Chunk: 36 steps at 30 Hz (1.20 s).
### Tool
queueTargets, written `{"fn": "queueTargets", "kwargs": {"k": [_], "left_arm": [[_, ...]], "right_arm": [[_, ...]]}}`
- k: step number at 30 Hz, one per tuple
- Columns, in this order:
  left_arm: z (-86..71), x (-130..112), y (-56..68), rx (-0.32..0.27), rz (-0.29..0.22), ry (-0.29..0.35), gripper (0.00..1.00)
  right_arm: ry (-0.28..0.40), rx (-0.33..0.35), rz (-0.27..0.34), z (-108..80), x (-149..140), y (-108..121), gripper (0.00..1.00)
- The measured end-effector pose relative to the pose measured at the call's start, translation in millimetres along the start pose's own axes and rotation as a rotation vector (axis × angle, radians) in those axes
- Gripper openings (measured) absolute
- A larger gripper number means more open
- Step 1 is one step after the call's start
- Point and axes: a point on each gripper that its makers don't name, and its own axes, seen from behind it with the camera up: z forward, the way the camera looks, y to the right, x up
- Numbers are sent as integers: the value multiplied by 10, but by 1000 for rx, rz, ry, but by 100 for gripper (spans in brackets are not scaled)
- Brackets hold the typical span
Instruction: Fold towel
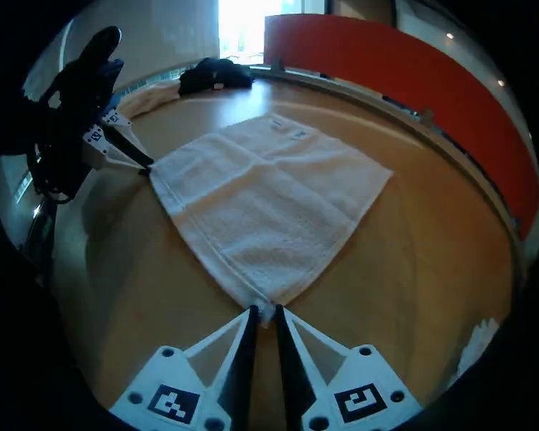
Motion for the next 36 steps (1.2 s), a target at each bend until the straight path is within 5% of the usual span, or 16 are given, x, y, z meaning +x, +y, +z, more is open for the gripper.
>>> {"fn": "queueTargets", "kwargs": {"k": [15, 36], "left_arm": [[-160, 80, 59, -16, -56, 13, 13], [-925, 339, 145, -22, -167, 24, 13]], "right_arm": [[27, -21, 17, -176, 94, 18, 17], [88, 1, 12, -931, 478, -185, 17]]}}
